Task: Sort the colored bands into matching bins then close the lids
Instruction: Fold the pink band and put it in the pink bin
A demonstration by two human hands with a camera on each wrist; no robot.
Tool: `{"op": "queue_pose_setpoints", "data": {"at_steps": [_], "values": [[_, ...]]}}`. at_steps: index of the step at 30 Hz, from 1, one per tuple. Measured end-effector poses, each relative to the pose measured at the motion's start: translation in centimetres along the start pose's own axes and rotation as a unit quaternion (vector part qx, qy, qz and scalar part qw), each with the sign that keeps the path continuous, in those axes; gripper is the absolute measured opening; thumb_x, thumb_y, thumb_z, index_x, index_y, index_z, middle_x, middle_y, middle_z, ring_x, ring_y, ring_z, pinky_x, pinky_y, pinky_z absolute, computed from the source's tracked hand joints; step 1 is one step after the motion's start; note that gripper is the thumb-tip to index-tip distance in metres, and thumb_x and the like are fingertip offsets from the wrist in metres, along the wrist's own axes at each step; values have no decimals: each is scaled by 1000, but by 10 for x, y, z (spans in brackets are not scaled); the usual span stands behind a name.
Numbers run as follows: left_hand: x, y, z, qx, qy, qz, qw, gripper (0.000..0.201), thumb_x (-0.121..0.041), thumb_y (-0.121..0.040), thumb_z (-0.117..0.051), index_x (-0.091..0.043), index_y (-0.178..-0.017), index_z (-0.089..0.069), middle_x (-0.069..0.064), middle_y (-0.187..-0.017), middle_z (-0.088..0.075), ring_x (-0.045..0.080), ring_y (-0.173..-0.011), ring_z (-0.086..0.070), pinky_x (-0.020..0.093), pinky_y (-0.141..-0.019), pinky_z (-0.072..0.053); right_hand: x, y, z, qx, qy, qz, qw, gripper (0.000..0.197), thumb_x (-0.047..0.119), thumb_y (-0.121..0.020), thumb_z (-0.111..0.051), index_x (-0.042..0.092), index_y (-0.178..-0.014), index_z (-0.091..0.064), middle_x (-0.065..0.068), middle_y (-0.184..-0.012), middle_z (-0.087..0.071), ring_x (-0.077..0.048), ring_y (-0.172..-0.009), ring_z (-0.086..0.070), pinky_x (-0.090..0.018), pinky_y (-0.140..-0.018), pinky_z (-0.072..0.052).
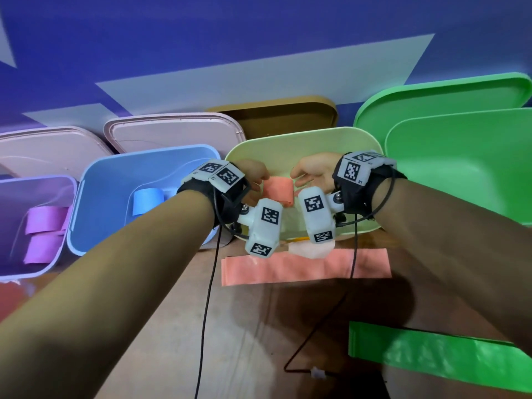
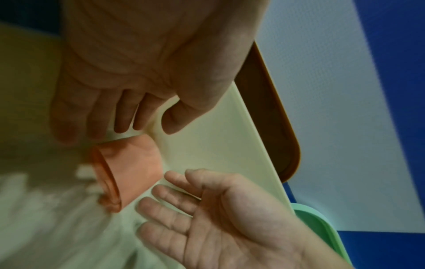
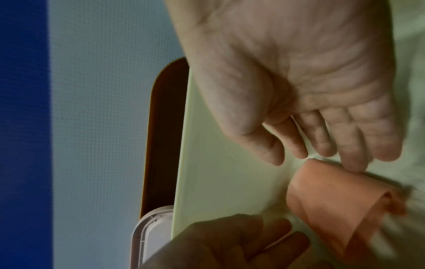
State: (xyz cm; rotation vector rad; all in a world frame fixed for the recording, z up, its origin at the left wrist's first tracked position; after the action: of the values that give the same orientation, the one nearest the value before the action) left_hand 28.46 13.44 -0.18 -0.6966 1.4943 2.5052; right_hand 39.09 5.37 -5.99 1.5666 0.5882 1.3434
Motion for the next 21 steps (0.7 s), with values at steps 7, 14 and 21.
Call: {"op": "queue_pose_setpoints", "data": {"at_steps": [7,14,21], "values": [[0,38,15,-3,55,-12,998,17,-11,-95,-41,-8,-80,-49,6,-82,-53,21,-72,-54,34,-72,-48,2,56,11,-49,48,56,996,34,14,-97,-43,6,-130,-47,-6,-115,-51,-27,-112,-57,-36,-89,-48],[9,102,20,-113,-125,-282,944,15,-6,-90,-46,-15,-91,-59,1,-89,-64,6,-64,-53,13,-54,-41,-3,134,-1,-184,198,285,920,24,7,-89,-48,3,-102,-67,-1,-87,-64,-10,-63,-51,-15,-55,-39],[86,143,-7,-163,-140,-369,904,9,-13,-92,-51,-14,-90,-60,-4,-79,-62,-7,-65,-55,10,-67,-43,-63,187,-52,-245,416,492,724,21,10,-90,-46,10,-102,-62,-7,-101,-62,-25,-99,-51,-37,-77,-45]]}}
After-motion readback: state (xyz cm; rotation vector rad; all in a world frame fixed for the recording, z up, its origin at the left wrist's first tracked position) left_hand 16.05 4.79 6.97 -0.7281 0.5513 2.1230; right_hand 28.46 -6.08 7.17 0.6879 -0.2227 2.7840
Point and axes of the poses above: each hand's wrist, its own y-axis away from the middle knuckle, its own z-axis out of the back of the hand, x = y × z, the point moved 6 cm from there along -y, towards the middle knuckle
